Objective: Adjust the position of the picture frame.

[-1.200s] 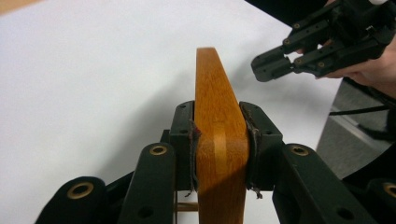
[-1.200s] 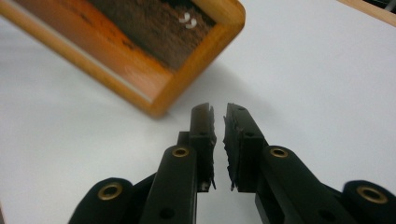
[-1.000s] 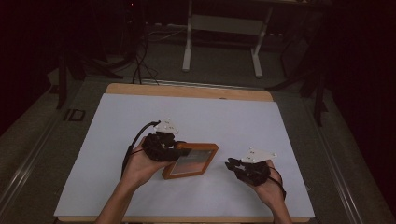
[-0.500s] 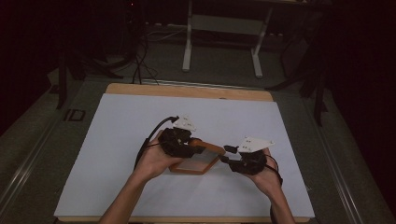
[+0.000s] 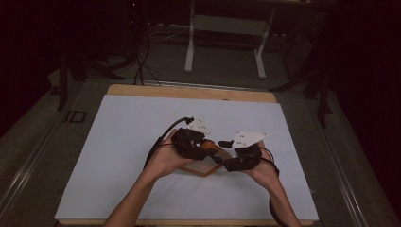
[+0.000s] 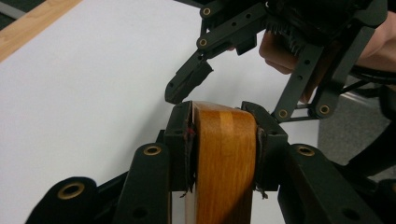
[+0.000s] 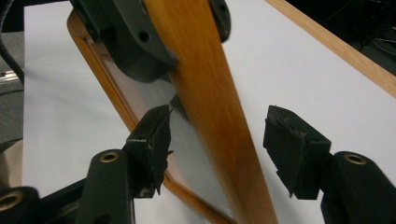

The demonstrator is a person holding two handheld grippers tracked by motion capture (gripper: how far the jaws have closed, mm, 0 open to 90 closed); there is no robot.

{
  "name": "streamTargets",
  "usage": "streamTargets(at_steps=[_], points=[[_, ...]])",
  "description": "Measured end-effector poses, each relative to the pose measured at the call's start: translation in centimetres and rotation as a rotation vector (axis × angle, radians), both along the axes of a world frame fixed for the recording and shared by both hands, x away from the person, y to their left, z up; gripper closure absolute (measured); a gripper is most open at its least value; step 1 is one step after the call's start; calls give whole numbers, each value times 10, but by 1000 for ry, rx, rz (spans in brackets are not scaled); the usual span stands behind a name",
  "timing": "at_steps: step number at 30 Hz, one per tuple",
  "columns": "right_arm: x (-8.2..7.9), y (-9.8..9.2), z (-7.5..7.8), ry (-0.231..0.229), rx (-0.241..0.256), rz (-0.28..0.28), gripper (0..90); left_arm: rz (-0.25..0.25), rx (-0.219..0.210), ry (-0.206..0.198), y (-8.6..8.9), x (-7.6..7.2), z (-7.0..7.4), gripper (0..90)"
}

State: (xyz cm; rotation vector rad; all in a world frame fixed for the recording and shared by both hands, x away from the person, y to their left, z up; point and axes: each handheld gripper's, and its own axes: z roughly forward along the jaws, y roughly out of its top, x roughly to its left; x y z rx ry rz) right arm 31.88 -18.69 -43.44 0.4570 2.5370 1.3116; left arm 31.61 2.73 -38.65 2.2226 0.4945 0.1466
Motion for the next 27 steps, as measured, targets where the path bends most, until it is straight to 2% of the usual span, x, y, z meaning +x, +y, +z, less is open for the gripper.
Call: streamTargets(at_steps=[4,8,13,15,19,23,24,27], points=[[2,4,-2,8,-1,18,432,12,21,-12,0,1,-2,633],[2,6,-3,2,-2,31,487,32,11,-23,5,0,-1,593],[-1,7,-1,-4,-18,67,608,57,-33,-28,19,-3,1,554],[-2,8,-3,-4,-24,76,625,63,-56,-23,27,-2,0,540],[-4,13,-3,-34,-30,83,638,83,-101,-18,43,-3,-2,516],[-6,16,-2,-55,-53,87,650,99,-122,-26,54,-6,-2,497],[-7,17,-2,-58,-58,88,654,108,-138,-39,63,-10,-2,497],[-9,17,-2,-72,-66,87,666,124,-170,-49,75,-15,-3,473]])
